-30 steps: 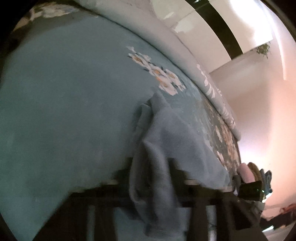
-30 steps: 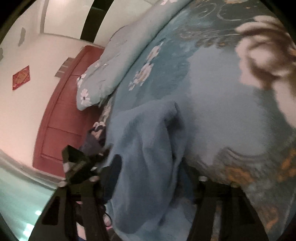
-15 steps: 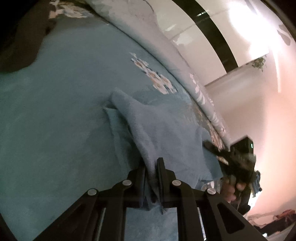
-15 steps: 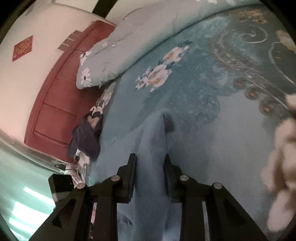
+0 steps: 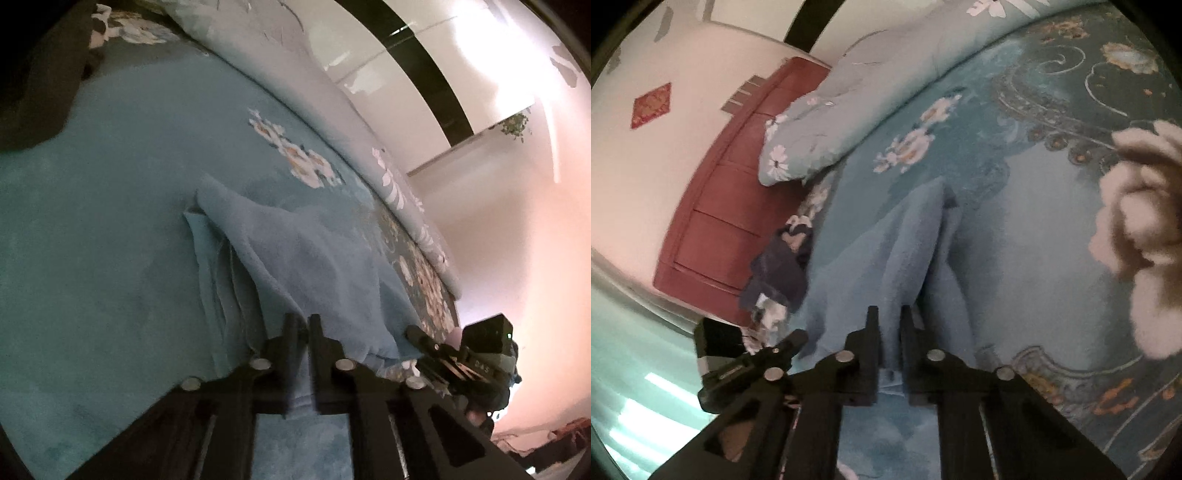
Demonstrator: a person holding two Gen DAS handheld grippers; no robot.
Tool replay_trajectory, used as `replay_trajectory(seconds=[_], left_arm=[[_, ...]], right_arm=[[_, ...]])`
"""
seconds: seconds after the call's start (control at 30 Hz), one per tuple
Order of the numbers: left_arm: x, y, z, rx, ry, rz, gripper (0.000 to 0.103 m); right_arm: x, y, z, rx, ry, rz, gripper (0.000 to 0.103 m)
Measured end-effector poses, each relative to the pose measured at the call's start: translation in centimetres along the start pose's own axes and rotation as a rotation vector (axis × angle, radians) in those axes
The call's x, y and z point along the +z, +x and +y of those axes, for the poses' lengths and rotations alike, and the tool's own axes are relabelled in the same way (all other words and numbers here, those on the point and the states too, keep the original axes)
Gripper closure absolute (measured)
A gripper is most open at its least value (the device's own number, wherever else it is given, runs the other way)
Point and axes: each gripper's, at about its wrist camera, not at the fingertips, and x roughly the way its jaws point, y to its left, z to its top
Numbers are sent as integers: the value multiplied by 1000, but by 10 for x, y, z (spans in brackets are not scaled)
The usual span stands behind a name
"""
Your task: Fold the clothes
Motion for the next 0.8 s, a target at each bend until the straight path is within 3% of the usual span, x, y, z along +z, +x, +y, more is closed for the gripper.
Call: replay_trajectory(seconds=[0.13,0.27,0.43,0.57,0.6,0.63,0.67,0.7,0.73,0.8], left_arm=[[0,-10,6,1,-11,-33,98],[0,-20,11,1,-21,-66,98],[-12,-9,27,38,-49,-18,98],[-10,-20,29,3,-39,-38,96],[-9,-24,28,-12,-27,-46,89],[-8,-27,26,-3,-10,-61,68],[-6,-28,26,8,-3,-75,54],[-5,-29,25,18,3,-89,33],[-2,-27,25,18,0,-103,26],[4,-16,28,16,-26,-86,25]], right_arm=[[-5,-18,14,21,-68,-51,95],[-23,-11,-2,-2,-25,-21,95],[-45,4,-37,-8,83,21,95],[-44,-7,-28,-55,19,-23,92],[-43,-10,-26,-67,3,-34,92],[-42,-15,-24,-85,-24,-55,84],[-40,-17,-23,-100,-31,-77,76],[-37,-20,-22,-116,-38,-99,56],[-33,-21,-25,-118,-30,-121,40],[-26,-19,-31,-118,-3,-143,39]])
